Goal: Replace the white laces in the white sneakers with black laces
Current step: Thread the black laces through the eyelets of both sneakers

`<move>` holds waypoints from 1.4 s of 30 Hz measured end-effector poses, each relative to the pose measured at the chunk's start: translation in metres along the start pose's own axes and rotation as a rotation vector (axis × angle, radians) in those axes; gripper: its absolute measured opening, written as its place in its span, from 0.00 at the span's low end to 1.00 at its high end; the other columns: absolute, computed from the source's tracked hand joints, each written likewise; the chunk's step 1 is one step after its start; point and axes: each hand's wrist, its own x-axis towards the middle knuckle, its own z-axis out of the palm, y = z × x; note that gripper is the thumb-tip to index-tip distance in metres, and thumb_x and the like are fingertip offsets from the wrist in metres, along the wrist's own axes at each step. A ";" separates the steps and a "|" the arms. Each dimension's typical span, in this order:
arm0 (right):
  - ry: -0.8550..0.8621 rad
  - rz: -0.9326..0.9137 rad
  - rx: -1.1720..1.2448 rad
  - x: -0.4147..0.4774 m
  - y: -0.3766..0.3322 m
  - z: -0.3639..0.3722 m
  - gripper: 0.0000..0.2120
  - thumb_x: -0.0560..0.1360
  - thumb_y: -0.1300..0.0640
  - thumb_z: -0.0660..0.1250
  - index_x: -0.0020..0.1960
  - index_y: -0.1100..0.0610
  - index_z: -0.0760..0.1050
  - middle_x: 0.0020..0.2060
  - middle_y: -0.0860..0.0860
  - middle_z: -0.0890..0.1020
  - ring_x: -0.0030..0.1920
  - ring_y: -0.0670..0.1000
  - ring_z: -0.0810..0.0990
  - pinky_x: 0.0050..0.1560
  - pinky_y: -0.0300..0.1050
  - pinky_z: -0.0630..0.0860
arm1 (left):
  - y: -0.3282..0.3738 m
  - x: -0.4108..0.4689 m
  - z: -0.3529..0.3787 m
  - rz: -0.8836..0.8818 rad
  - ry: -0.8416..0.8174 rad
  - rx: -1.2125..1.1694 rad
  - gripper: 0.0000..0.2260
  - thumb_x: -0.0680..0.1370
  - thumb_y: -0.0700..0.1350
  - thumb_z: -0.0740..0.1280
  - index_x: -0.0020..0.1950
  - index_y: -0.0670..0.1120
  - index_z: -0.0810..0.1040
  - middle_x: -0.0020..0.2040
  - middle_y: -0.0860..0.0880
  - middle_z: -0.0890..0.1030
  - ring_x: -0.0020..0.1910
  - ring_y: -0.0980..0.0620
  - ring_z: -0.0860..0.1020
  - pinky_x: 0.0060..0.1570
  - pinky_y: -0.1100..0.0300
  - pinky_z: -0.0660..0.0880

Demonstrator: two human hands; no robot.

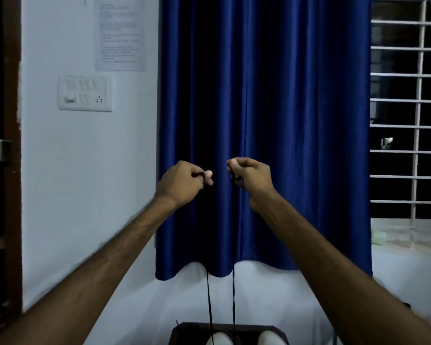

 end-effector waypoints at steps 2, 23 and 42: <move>-0.002 -0.002 -0.011 0.001 -0.002 0.003 0.04 0.76 0.57 0.69 0.47 0.54 0.83 0.40 0.48 0.84 0.42 0.45 0.78 0.44 0.41 0.75 | 0.004 0.010 -0.003 0.000 -0.052 -0.078 0.10 0.78 0.53 0.68 0.41 0.53 0.86 0.37 0.59 0.83 0.45 0.60 0.80 0.51 0.59 0.76; -0.004 0.029 0.102 0.002 -0.020 0.005 0.06 0.77 0.61 0.68 0.47 0.55 0.83 0.41 0.49 0.85 0.41 0.45 0.77 0.43 0.43 0.73 | 0.041 0.030 -0.006 -0.022 0.060 -0.321 0.08 0.77 0.51 0.69 0.47 0.48 0.82 0.35 0.52 0.85 0.26 0.54 0.76 0.22 0.62 0.68; 0.046 0.068 0.034 0.014 -0.050 0.001 0.05 0.76 0.60 0.69 0.46 0.54 0.84 0.38 0.46 0.83 0.38 0.44 0.75 0.36 0.39 0.71 | 0.037 0.026 0.007 -0.105 0.076 -0.524 0.05 0.77 0.46 0.71 0.48 0.45 0.83 0.42 0.50 0.85 0.34 0.52 0.81 0.23 0.62 0.72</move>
